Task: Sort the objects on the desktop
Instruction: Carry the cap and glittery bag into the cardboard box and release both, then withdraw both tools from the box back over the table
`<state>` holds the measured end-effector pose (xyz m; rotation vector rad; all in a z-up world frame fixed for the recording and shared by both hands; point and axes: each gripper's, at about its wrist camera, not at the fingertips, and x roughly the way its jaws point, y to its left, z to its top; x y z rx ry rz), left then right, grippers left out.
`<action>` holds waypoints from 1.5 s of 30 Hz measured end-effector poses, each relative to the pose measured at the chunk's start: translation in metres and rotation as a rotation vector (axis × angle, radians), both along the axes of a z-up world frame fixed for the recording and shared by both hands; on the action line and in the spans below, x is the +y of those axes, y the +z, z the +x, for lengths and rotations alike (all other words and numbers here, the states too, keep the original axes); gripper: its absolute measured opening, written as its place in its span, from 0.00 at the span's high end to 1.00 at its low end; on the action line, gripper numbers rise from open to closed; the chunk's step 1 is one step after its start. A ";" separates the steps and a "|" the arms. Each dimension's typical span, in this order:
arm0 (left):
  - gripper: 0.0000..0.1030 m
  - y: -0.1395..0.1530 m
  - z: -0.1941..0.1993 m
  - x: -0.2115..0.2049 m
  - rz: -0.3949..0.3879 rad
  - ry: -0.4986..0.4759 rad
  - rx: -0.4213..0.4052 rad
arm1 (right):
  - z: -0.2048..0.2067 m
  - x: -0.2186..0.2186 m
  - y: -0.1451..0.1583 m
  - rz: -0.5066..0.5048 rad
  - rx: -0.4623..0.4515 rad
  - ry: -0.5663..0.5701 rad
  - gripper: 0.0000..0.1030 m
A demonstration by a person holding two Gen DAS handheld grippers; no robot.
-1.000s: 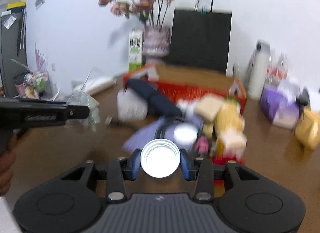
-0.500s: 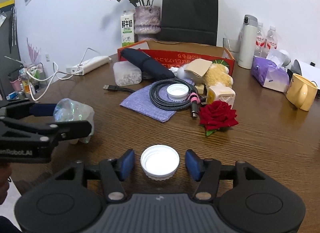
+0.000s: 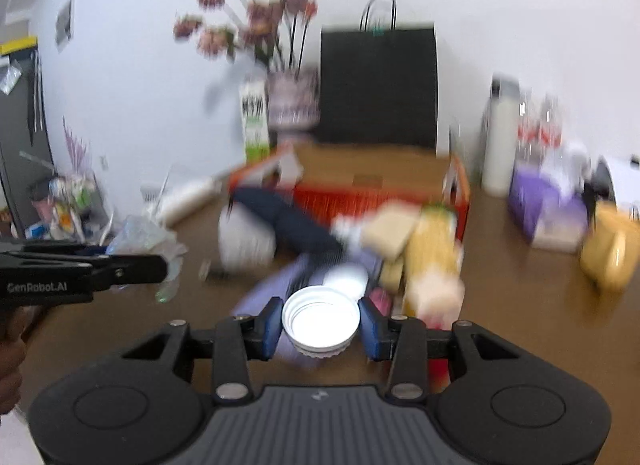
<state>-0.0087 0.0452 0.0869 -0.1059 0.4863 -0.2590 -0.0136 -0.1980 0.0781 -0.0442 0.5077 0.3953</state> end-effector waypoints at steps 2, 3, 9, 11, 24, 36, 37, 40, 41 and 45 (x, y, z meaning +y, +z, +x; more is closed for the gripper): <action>0.63 0.028 0.033 0.005 0.022 0.017 -0.026 | 0.026 -0.002 0.022 0.000 -0.038 -0.021 0.62; 0.63 0.040 0.052 0.007 0.032 0.019 -0.042 | 0.040 -0.003 0.033 0.001 -0.052 -0.027 0.62; 0.62 0.063 0.220 -0.005 0.116 0.030 0.045 | 0.189 -0.003 0.090 0.043 -0.006 -0.001 0.62; 0.62 0.046 0.281 -0.011 0.131 0.075 0.151 | 0.257 0.003 0.084 0.069 0.112 -0.005 0.62; 0.32 -0.026 0.399 -0.031 0.273 0.103 0.374 | 0.446 0.070 -0.029 -0.043 0.423 -0.129 0.36; 0.20 0.049 0.202 -0.003 0.074 0.101 0.136 | 0.316 0.028 0.038 0.035 0.302 -0.115 0.15; 0.20 0.048 0.175 -0.003 0.048 0.084 0.132 | 0.294 0.022 0.042 0.042 0.294 -0.128 0.15; 0.20 0.046 0.113 -0.011 -0.003 0.039 0.108 | 0.234 0.005 0.052 0.075 0.238 -0.142 0.15; 0.20 0.044 0.096 -0.013 -0.012 0.026 0.099 | 0.207 0.003 0.053 0.075 0.213 -0.138 0.15; 0.14 0.024 0.028 -0.019 -0.001 -0.031 0.030 | 0.117 -0.005 0.043 0.047 0.130 -0.110 0.06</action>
